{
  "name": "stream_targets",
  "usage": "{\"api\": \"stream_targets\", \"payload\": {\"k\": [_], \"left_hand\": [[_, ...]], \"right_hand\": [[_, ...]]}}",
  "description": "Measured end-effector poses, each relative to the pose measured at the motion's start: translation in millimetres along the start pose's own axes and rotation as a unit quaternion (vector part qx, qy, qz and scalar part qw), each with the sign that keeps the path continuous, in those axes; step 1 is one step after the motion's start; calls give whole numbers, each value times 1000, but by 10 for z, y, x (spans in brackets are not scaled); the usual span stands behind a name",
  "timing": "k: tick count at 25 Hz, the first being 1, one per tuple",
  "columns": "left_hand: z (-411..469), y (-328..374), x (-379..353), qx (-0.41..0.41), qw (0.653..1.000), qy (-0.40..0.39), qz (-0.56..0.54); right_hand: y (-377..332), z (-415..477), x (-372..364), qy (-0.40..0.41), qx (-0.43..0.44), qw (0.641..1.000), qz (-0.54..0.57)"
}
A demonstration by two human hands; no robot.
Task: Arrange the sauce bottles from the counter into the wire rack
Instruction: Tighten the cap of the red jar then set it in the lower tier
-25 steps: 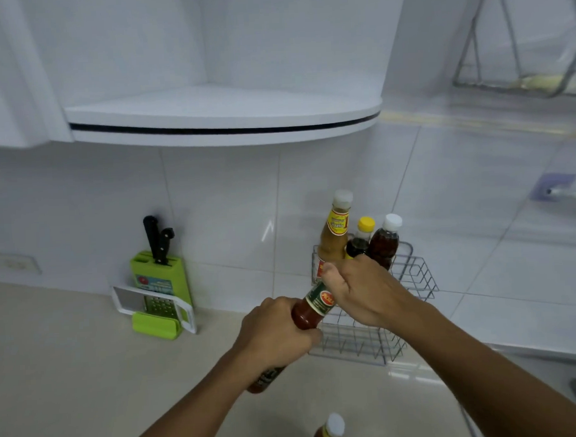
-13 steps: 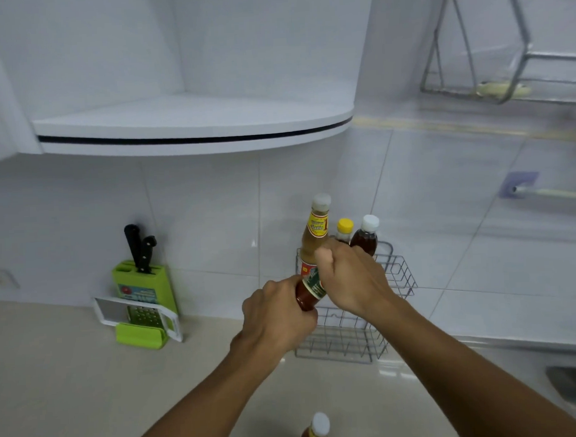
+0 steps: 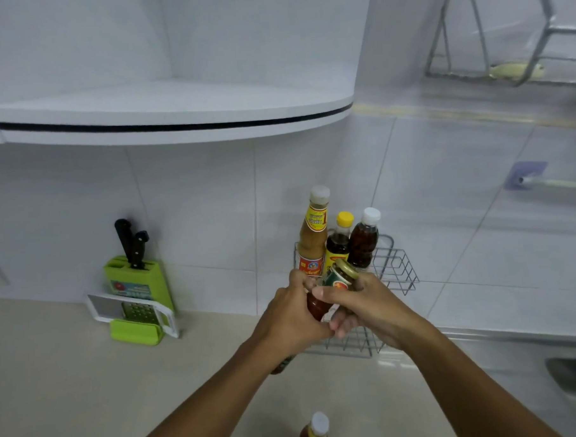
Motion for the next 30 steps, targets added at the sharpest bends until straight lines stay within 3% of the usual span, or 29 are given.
{"api": "stream_targets", "payload": {"k": [2, 4, 7, 10, 15, 20, 26, 30], "left_hand": [[42, -140, -135, 0, 999, -43, -30], [126, -391, -208, 28, 995, -90, -33], [327, -1077, -224, 140, 984, -105, -19], [426, -1695, -253, 235, 968, -89, -18], [538, -2023, -494, 280, 947, -142, -69], [691, -2119, -540, 300, 942, -126, -83], [752, -2006, -631, 252, 947, -140, -140], [736, -2011, -601, 245, 952, -145, -109]], "right_hand": [[166, 17, 69, 19, 3, 1000, 0], [357, 52, 150, 97, 15, 994, -47], [668, 123, 161, 218, 31, 955, -198], [877, 186, 82, 261, 34, 934, -243], [1172, 450, -63, 246, 45, 947, -204], [1397, 796, -133, 224, -9, 954, -201], [1512, 1198, -179, 178, -19, 959, -218], [1543, 1352, -233, 176, -10, 957, -232]]}}
Point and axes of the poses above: each hand's wrist, its own z-axis towards the middle knuckle, its own x-axis out of the back of the hand, y = z × x, the point moved 7 cm from there along z, towards the middle knuckle, and after that the axes turned 12 degrees about -z, right-handed, at the moved point
